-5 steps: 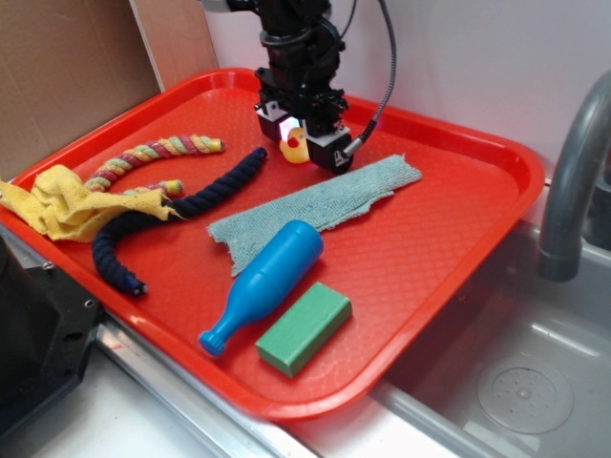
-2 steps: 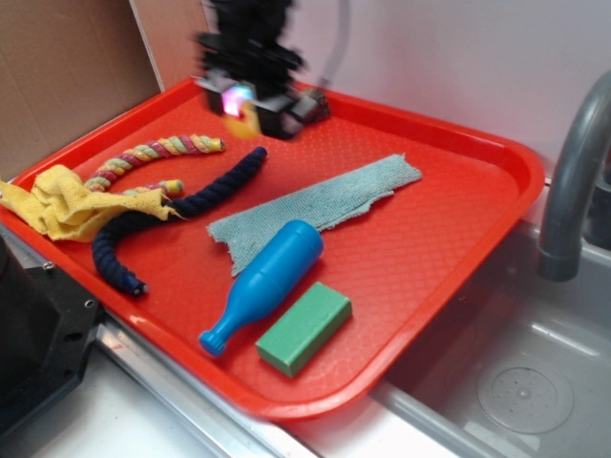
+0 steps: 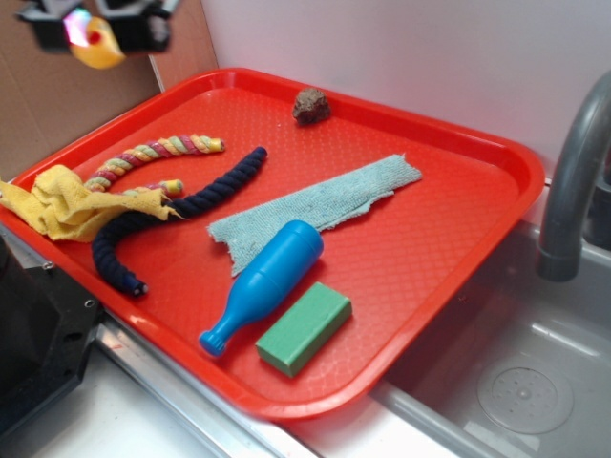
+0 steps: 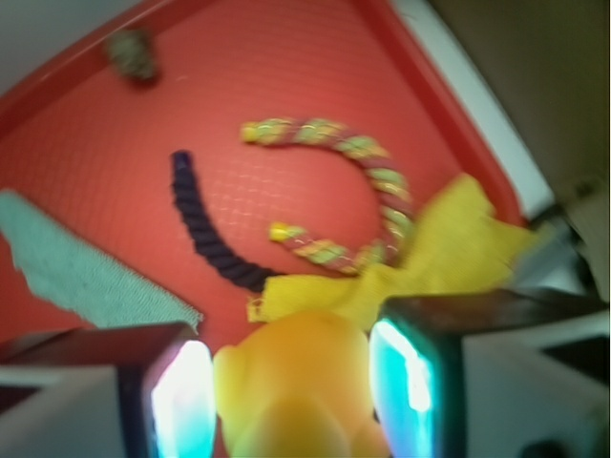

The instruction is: Grab the yellow duck.

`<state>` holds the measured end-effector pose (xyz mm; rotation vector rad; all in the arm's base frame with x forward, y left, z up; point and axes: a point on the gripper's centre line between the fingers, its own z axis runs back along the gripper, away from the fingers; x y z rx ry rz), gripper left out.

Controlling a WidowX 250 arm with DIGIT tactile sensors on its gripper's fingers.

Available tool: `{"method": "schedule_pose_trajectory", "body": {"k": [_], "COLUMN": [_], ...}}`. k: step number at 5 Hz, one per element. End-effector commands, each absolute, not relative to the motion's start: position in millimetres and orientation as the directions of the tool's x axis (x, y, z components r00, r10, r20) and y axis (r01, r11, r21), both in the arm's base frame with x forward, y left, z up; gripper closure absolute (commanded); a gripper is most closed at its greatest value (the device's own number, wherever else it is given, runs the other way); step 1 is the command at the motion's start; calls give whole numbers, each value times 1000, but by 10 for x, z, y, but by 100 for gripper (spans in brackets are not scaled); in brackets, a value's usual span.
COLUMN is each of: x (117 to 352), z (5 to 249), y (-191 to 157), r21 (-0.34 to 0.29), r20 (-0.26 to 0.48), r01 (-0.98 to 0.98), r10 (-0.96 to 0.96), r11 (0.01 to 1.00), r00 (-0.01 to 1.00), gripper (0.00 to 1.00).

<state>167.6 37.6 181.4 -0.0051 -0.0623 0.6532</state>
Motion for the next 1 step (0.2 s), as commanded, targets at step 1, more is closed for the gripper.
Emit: {"method": "schedule_pose_trajectory", "body": {"k": [1], "x": [1970], "z": [1890], "y": [292], "r21": [49], "r20": [122], "r01": [-583], "r10": [574], "r11": [811], "r00": [810], "gripper": [100]}}
